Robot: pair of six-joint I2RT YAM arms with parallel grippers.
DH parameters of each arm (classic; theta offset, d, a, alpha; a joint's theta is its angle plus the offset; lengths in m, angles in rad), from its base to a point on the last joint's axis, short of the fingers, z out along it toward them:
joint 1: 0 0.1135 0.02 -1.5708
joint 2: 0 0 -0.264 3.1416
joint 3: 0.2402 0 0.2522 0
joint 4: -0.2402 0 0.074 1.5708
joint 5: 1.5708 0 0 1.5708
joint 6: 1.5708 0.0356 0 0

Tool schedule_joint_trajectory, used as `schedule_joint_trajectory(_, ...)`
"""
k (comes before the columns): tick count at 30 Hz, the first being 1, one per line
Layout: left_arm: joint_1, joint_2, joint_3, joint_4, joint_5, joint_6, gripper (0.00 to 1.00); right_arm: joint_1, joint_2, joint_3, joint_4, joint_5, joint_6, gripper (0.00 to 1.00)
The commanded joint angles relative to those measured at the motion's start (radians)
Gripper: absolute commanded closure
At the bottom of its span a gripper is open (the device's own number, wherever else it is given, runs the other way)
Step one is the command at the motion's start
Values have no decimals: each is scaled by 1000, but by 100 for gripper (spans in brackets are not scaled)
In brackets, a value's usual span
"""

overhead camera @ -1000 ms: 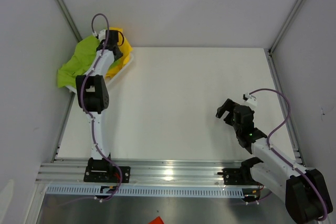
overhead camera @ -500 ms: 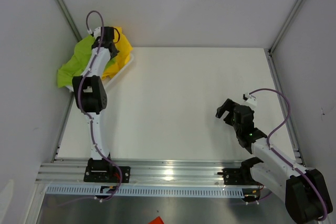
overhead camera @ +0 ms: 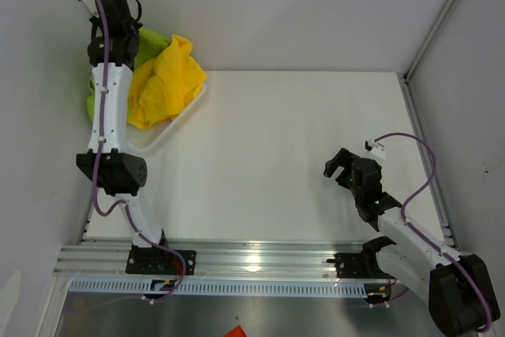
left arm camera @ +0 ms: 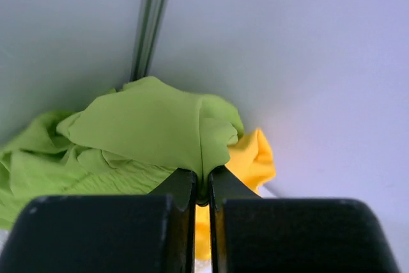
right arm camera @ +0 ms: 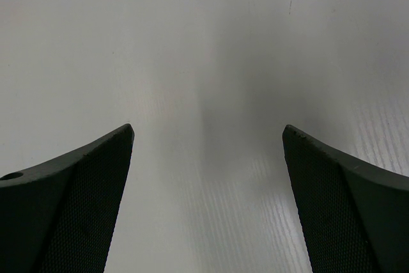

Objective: Fold and stack the shorts
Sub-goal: Grab the shorts from the pile

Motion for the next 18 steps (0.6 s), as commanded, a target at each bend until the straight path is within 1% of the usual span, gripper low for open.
schedule_joint_trajectory(1, 4, -141, 92, 78, -53, 94, 100, -4, 0, 28, 33, -5, -12, 1)
schedule_joint_trajectory(6, 1, -264, 69, 165, -37, 128, 100, -5, 6, 26, 42, -15, -12, 1)
schedule_joint_trajectory(12, -10, -434, -24, 315, 79, 108, 100, -4, 12, 29, 49, -24, -16, 1)
schedule_joint_trajectory(16, -109, -496, -4, 356, 132, 133, 100, -5, 20, 29, 55, -35, -18, 0)
schedule_joint_trajectory(18, -134, -529, -21, 377, 181, 93, 100, -4, 25, 31, 56, -38, -21, 0)
